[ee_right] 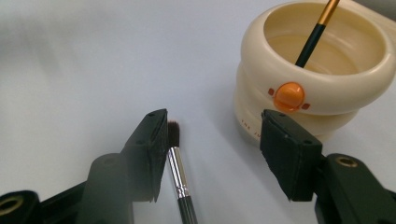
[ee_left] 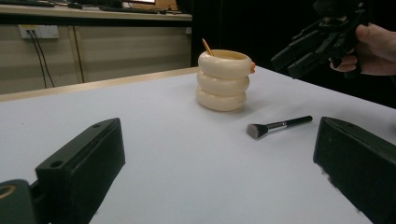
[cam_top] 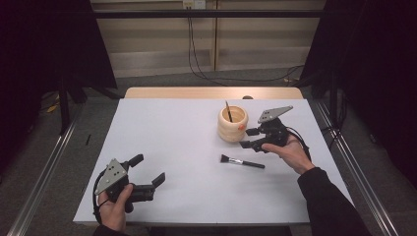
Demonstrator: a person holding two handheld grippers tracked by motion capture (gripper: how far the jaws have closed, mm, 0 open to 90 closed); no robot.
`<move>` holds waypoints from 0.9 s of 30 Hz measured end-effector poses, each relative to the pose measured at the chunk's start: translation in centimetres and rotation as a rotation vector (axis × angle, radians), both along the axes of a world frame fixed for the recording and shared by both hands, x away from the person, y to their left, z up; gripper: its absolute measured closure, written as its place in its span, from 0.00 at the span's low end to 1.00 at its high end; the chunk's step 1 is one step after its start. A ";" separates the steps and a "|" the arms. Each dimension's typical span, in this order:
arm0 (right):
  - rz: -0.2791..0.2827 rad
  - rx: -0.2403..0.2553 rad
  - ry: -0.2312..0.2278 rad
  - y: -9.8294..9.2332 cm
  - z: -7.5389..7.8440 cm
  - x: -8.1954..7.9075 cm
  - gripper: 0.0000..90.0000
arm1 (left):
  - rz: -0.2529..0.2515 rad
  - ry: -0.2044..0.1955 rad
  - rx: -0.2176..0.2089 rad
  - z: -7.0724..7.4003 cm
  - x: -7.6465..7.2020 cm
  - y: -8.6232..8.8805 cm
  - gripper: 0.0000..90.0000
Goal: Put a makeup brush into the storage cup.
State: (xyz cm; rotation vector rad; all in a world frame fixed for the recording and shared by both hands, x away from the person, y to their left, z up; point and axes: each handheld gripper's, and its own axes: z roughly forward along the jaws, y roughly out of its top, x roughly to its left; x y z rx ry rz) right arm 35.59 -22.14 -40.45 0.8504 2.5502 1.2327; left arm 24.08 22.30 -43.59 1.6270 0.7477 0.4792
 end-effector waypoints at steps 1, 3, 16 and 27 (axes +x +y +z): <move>0.015 0.002 0.008 -0.1 -0.1 0.1 0.50 | -0.001 0.000 0.000 0.0 0.0 0.0 0.02; 0.022 -0.009 0.023 -0.2 -0.2 0.2 0.53 | -0.001 0.002 0.004 0.0 0.0 0.0 0.02; 0.053 -0.137 0.110 0.6 -1.1 0.6 0.58 | -0.004 0.003 0.000 -0.1 0.1 0.0 0.02; 0.091 -0.246 0.196 1.7 -1.9 1.0 0.70 | -0.008 -0.002 0.009 0.0 0.1 0.0 0.02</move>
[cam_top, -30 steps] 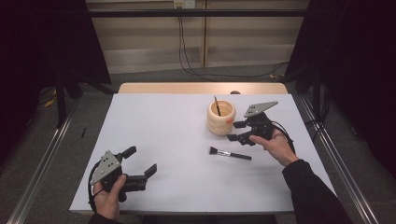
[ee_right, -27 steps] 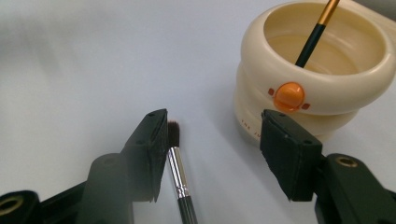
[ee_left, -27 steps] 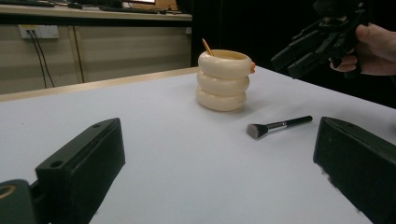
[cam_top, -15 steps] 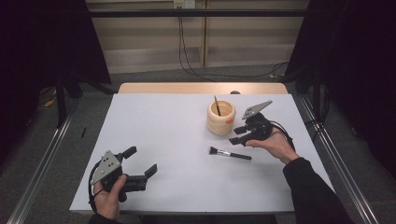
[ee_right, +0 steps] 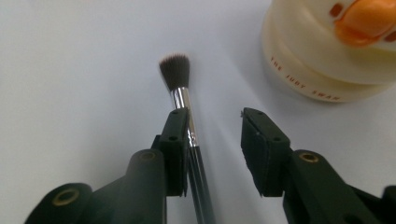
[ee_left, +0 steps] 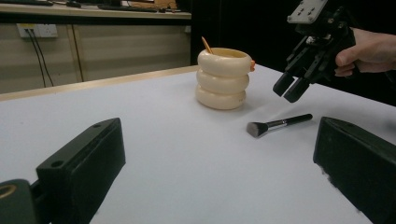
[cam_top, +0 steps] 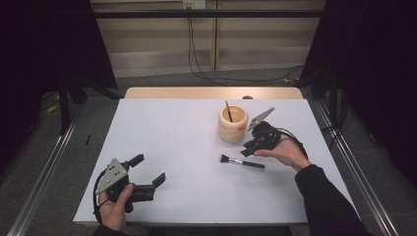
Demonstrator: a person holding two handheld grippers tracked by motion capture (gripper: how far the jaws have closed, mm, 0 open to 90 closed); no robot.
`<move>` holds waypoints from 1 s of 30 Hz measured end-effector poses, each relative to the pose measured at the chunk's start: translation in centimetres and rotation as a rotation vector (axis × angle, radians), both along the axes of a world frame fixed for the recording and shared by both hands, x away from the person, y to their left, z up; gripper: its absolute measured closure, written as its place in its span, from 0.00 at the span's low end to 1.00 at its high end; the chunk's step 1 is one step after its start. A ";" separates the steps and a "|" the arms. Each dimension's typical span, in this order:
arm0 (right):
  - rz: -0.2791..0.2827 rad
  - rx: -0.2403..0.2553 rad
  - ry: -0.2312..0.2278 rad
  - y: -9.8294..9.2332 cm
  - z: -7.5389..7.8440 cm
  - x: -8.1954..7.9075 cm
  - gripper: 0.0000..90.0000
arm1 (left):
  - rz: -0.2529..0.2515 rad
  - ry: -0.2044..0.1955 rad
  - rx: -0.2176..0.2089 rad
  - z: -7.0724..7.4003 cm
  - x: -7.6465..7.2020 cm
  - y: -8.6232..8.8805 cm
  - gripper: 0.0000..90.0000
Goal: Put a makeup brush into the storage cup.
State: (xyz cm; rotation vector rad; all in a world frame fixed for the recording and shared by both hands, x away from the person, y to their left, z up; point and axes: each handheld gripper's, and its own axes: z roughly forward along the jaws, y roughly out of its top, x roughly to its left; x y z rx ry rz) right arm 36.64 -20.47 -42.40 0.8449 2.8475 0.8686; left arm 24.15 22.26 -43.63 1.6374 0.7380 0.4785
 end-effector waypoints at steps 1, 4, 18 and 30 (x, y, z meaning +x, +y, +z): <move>-0.001 -0.006 0.014 0.1 0.0 0.0 0.71 | -0.001 0.000 0.007 0.0 0.0 0.0 0.02; 0.026 -0.044 0.033 0.5 -0.3 0.4 0.73 | 0.000 0.003 0.001 0.0 0.0 0.0 0.02; 0.109 -0.167 0.156 2.0 -1.5 1.5 0.77 | 0.003 0.007 0.006 -0.1 0.1 0.0 0.02; 0.135 -0.222 0.210 2.9 -1.8 1.9 0.81 | -0.008 0.007 0.009 -0.1 0.1 0.0 0.02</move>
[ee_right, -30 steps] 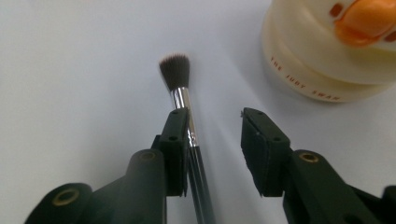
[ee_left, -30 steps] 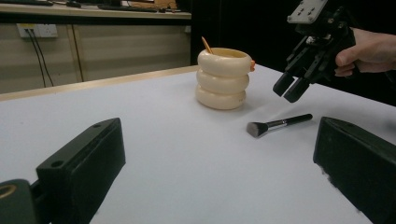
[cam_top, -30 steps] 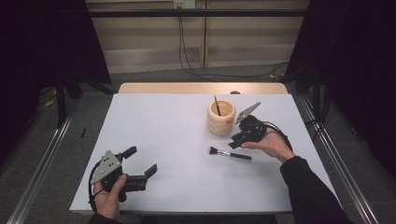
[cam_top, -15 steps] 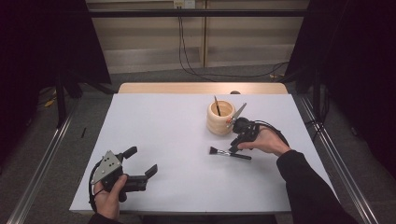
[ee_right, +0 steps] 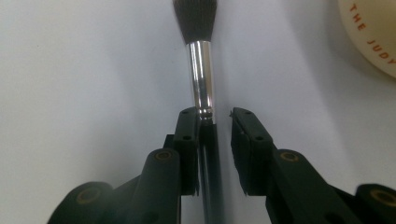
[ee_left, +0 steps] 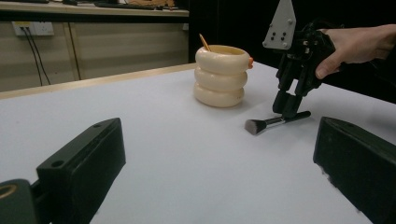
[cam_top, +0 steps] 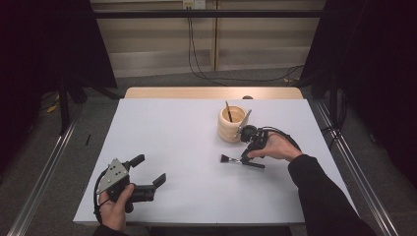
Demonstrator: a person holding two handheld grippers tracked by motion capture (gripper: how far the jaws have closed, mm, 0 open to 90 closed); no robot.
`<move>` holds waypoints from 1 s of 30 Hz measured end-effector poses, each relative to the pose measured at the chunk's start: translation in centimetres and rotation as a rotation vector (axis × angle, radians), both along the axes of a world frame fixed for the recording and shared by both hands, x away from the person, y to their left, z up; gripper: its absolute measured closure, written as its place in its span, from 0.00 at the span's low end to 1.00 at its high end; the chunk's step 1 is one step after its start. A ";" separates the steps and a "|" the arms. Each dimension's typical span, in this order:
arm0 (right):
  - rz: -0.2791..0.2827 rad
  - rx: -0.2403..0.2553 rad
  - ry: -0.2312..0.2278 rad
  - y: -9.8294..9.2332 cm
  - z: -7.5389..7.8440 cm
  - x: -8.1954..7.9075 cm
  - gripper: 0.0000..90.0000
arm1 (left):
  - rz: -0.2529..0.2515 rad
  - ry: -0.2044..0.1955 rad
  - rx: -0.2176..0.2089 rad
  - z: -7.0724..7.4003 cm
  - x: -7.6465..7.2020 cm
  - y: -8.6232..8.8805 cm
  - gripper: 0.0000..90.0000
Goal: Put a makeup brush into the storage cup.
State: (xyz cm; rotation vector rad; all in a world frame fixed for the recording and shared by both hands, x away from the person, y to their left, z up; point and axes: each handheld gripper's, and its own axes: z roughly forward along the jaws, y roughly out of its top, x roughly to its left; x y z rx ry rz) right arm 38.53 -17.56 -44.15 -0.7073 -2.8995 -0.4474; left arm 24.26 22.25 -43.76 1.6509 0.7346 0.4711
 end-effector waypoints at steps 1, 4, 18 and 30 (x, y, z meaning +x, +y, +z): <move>0.010 -0.010 0.000 0.1 -0.1 0.0 0.81 | -0.002 0.000 -0.001 0.0 0.0 0.0 0.02; 0.033 -0.032 -0.002 0.3 -0.5 0.1 0.82 | -0.006 0.002 -0.003 0.0 -0.1 -0.1 0.02; 0.045 -0.047 0.003 1.0 -0.8 0.4 0.82 | -0.008 0.002 0.003 0.0 0.0 -0.1 0.03; 0.053 -0.095 -0.031 1.5 -0.8 -0.1 0.87 | 0.001 -0.005 0.012 0.1 -0.1 -0.1 0.03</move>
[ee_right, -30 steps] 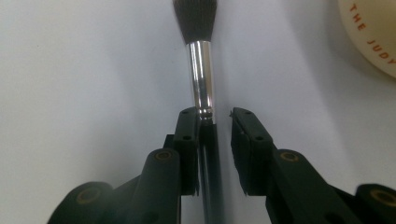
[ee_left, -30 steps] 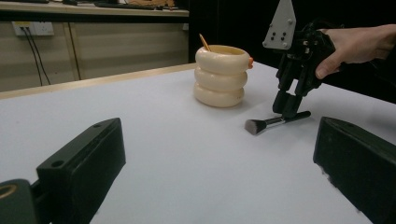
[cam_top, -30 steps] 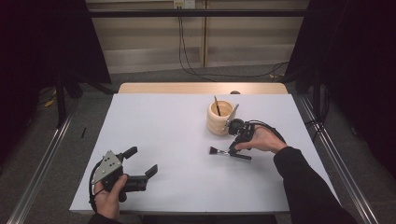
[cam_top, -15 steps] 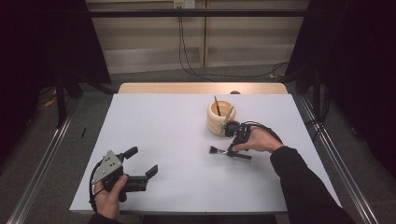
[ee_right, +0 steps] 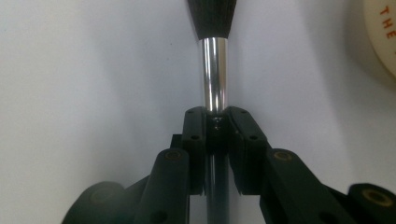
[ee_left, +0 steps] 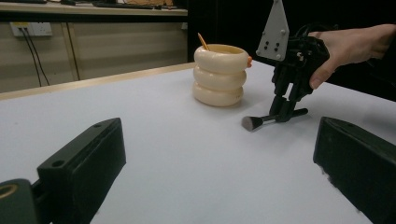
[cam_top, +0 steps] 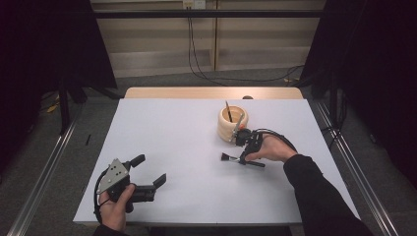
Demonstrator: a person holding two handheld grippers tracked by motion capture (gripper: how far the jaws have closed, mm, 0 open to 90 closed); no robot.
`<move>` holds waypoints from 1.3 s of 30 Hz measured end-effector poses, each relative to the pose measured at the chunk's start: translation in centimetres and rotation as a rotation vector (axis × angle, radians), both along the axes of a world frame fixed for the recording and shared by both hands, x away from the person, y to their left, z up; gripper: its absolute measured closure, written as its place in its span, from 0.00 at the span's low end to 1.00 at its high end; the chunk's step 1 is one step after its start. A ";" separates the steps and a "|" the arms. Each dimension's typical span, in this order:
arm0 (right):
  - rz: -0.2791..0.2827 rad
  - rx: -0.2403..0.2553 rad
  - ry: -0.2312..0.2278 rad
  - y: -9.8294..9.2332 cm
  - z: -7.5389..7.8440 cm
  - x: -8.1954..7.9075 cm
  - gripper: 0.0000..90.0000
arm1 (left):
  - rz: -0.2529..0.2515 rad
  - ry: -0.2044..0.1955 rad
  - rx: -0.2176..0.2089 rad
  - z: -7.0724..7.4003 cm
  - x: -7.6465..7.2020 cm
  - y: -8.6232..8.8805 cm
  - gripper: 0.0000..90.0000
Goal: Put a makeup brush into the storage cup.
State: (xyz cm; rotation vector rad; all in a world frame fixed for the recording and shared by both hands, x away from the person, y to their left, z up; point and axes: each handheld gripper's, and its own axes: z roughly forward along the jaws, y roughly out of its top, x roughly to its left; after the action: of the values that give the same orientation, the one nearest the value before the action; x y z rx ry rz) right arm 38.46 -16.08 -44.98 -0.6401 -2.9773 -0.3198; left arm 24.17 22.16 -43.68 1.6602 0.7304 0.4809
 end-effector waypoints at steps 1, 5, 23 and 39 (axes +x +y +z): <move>0.005 -0.006 -0.004 0.1 0.0 -0.1 0.88 | -0.007 0.004 -0.001 0.0 0.0 0.0 0.03; 0.028 -0.016 -0.010 0.0 0.0 0.0 0.88 | -0.001 0.001 -0.004 0.0 0.0 0.0 0.03; -0.013 0.014 -0.004 -0.3 0.0 0.1 0.89 | -0.001 0.004 -0.004 0.0 0.0 0.1 0.03; -0.043 0.088 -0.010 -1.2 0.6 -0.4 0.89 | 0.006 0.002 -0.009 0.0 0.0 0.2 0.03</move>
State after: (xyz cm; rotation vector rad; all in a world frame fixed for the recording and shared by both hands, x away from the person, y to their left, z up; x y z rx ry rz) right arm 38.09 -17.28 -44.40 -0.6948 -2.9431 -0.4562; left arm 24.19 22.34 -43.69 1.6509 0.7381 0.4794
